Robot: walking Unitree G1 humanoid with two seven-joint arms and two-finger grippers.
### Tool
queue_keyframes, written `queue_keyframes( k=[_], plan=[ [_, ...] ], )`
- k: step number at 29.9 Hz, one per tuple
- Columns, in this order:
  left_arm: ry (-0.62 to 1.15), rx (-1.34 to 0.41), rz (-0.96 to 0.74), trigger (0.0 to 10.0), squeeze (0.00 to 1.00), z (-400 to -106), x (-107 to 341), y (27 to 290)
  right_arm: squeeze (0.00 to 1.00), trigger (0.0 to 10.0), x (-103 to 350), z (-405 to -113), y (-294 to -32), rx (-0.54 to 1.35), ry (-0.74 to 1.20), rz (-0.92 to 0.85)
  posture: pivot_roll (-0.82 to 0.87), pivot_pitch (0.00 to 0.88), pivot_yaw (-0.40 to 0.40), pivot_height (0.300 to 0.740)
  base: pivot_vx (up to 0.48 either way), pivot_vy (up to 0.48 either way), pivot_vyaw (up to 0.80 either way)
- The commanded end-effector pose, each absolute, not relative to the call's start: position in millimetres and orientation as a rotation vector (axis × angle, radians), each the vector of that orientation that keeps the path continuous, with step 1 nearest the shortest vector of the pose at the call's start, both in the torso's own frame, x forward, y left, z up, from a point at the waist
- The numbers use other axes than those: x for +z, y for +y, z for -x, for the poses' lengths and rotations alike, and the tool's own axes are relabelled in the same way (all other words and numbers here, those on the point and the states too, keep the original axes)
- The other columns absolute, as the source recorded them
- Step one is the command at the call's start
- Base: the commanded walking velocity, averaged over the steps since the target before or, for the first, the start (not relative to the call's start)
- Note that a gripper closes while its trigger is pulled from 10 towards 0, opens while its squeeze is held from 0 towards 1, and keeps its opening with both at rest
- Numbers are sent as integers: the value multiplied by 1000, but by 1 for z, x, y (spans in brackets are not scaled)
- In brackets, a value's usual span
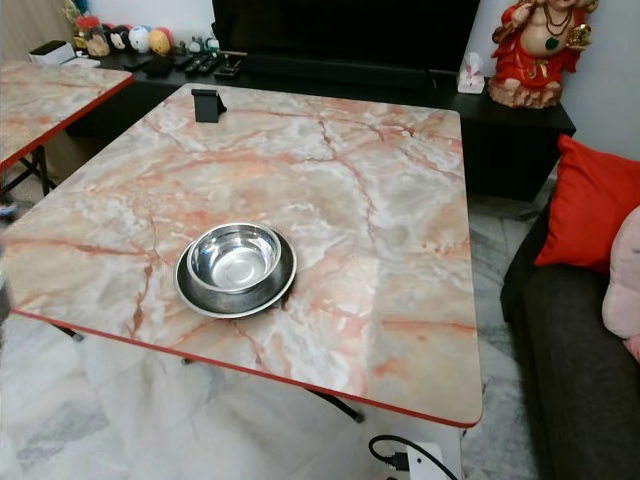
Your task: Setting the table
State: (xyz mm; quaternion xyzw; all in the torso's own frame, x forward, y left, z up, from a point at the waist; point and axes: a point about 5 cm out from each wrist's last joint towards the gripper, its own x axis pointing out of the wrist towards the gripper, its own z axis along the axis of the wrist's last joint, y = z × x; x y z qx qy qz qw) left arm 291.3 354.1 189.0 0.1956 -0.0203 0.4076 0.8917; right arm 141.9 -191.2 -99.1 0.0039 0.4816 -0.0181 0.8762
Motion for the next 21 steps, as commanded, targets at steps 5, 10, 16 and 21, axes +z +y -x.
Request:
queue_keyframes(
  k=[5,10,16,21],
  plan=[
    [253,1115,-449,10000,0,-228,123,409,0,10000,-99,-141,-193,-49,1007,-11,64,0,7,740,0,0,0],
    [481,1046,-388,10000,0,-209,72,404,0,10000,-99,-141,-194,-52,1007,-7,63,0,-1,740,0,0,0],
    [732,842,-345,10000,0,-199,16,373,0,10000,-99,-141,-195,-57,1002,-7,42,0,-6,740,0,0,0],
    [870,488,-189,10000,0,-207,-26,317,0,10000,-98,-142,-197,-68,998,-2,46,0,-19,740,0,0,0]
  ],
)
